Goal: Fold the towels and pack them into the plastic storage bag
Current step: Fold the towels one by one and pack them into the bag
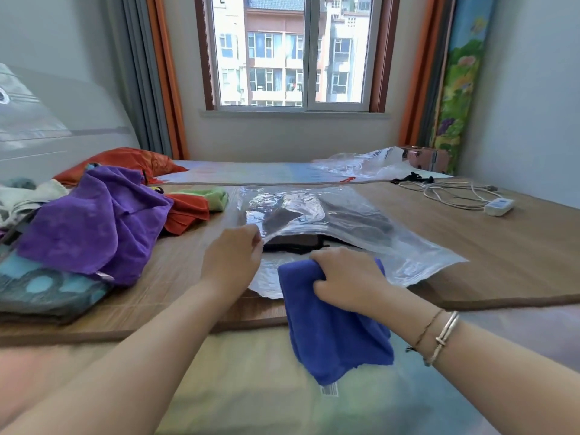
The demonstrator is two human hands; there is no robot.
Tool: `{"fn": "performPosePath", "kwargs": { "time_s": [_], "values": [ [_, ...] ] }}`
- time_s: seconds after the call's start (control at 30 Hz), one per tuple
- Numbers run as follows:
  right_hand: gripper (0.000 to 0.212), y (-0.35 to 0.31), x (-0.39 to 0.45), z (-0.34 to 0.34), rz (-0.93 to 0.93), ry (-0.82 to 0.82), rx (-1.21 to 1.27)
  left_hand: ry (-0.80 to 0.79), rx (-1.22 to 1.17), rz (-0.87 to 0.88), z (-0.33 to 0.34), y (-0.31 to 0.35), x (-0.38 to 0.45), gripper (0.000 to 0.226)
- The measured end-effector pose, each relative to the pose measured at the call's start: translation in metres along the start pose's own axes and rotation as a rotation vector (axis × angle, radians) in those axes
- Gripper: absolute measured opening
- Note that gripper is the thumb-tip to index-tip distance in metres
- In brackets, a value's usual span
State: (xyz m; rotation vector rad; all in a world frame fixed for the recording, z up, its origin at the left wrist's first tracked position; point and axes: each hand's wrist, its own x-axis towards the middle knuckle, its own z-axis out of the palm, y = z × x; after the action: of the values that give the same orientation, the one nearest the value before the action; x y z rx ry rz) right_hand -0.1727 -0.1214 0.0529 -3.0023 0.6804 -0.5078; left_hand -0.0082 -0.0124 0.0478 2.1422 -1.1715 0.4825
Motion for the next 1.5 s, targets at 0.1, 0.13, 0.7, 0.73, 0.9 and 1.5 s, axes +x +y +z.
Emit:
{"fn": "performPosePath", "kwargs": {
  "time_s": [0.1, 0.13, 0.7, 0.73, 0.9, 1.5],
  "values": [
    [0.01, -0.017, 0.028, 0.005, 0.097, 0.029, -0.005, 0.069, -0.107, 0.014, 0.0, -0.004, 0.009, 0.013],
    [0.009, -0.021, 0.041, 0.006, 0.157, 0.017, 0.022, 0.074, -0.122, 0.032, -0.001, -0.004, 0.01, 0.013],
    [0.06, -0.023, 0.096, 0.099, 0.152, -0.074, -0.171, 0.133, -0.209, 0.072, -0.014, -0.024, 0.017, 0.011],
    [0.059, -0.02, 0.1, 0.104, 0.144, -0.155, -0.105, 0.127, -0.206, 0.072, -0.013, -0.024, 0.016, 0.012],
    [0.057, -0.022, 0.147, 0.127, 0.132, -0.279, -0.003, 0.11, -0.202, 0.078, -0.011, -0.032, 0.012, 0.012],
    [0.033, -0.058, 0.091, 0.077, -0.065, -0.171, -0.155, 0.03, -0.192, -0.044, -0.002, -0.053, 0.005, 0.007]
  ]
}}
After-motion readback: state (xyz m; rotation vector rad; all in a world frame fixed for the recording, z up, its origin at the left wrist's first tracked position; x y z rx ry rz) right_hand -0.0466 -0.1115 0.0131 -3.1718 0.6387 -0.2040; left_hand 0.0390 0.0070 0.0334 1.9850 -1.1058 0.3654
